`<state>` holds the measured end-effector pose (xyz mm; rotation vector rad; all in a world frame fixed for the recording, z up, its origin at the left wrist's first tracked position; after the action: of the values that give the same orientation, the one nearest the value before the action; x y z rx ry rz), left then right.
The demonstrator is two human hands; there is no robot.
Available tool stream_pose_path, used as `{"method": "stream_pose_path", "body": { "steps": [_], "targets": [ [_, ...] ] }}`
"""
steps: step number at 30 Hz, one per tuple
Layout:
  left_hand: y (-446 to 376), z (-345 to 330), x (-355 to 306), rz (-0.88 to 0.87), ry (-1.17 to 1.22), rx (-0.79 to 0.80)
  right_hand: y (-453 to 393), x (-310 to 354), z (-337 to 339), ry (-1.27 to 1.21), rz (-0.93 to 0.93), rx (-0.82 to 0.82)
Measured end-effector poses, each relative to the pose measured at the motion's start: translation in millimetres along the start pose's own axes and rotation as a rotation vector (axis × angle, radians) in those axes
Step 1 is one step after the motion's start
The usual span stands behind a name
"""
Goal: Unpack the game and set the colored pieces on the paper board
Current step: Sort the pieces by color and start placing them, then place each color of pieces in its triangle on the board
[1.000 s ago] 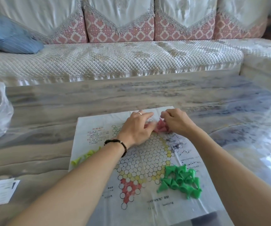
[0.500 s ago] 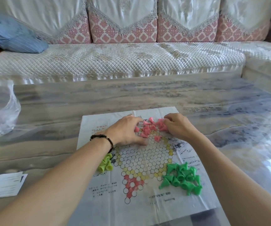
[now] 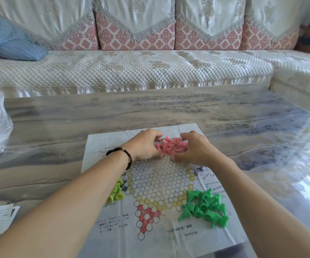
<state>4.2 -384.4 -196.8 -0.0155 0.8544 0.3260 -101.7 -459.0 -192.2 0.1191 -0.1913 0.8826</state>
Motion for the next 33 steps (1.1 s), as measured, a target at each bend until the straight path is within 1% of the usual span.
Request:
{"method": "stream_pose_path", "body": {
  "steps": [3,7,11,16,20,25,27,29,31,33],
  "targets": [
    [-7.3,-1.3,-3.7,-0.021,0.042,-0.018,-13.5,-0.9,1.4,-0.034,-0.012,-0.039],
    [-8.3,-0.5,-4.1,-0.02,0.072,0.004,-15.6,-3.8,1.0,-0.13,-0.001,-0.005],
    [-7.7,-1.0,-9.0,-0.067,0.033,0.007,-10.9,-5.6,0.2,-0.196,-0.014,0.004],
    [-8.9,-1.6,-20.6,-0.126,-0.012,-0.051,-13.6,3.3,1.7,-0.18,-0.008,-0.014],
    [6.2,12.2,-12.3,-0.121,-0.063,-0.1,-7.5,-0.7,3.4,-0.199,-0.025,-0.021],
    [57.1,44.6,3.4,-0.115,-0.1,-0.232,7.5,-4.5,15.7,-0.123,-0.142,-0.115],
    [83.4,54.5,14.4,-0.109,-0.111,-0.278,19.7,7.7,28.9,-0.103,-0.155,-0.203],
    [111.5,61.2,27.1,-0.123,-0.134,-0.327,35.6,31.7,43.1,-0.104,-0.116,-0.307],
    [139.5,65.7,43.4,-0.121,-0.146,-0.374,51.1,64.6,47.0,-0.118,-0.042,-0.366],
    [163.4,69.3,59.1,-0.114,-0.136,-0.412,59.4,96.3,37.5,-0.141,0.043,-0.364]
  ]
}}
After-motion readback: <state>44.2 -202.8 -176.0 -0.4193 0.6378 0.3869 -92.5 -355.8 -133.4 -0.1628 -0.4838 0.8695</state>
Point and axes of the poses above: each hand's wrist, its own y-axis away from the middle knuckle, its own z-axis out of the back of the hand, x = y × z, the point moved 10 cm from there along -y, towards the middle knuckle, and after that the axes turned 13 degrees about y, right-handed, at the moved point
